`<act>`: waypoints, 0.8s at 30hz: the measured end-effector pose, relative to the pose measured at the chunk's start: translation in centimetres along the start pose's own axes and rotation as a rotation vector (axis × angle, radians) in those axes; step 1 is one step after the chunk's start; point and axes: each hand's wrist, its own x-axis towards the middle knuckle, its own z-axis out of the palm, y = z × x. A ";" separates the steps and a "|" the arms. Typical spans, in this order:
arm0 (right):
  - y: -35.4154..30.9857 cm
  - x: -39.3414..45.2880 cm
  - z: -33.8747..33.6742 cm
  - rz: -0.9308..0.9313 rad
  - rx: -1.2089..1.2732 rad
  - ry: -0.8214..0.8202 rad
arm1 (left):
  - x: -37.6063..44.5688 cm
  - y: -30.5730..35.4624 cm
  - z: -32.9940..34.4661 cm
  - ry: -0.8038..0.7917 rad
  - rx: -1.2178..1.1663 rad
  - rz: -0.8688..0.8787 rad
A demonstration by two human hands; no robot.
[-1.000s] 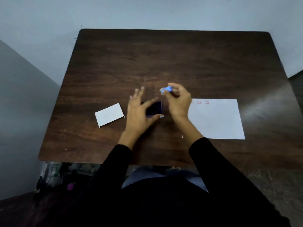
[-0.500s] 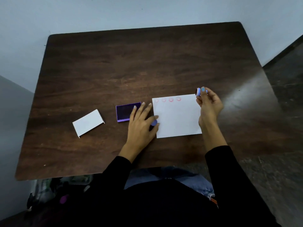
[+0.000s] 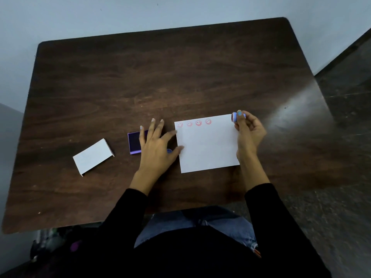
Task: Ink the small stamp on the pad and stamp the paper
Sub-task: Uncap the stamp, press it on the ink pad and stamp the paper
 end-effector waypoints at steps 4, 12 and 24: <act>0.1 -0.2 0.7 -0.022 -0.016 -0.069 | 1.8 0.4 0.2 -0.129 0.070 -0.029; 0.5 -0.1 1.1 -0.132 -0.131 -0.159 | 2.9 0.2 0.4 -0.171 0.057 -0.070; 0.9 -0.7 1.5 -0.318 -0.254 -0.125 | 2.9 0.1 0.3 -0.169 0.040 -0.095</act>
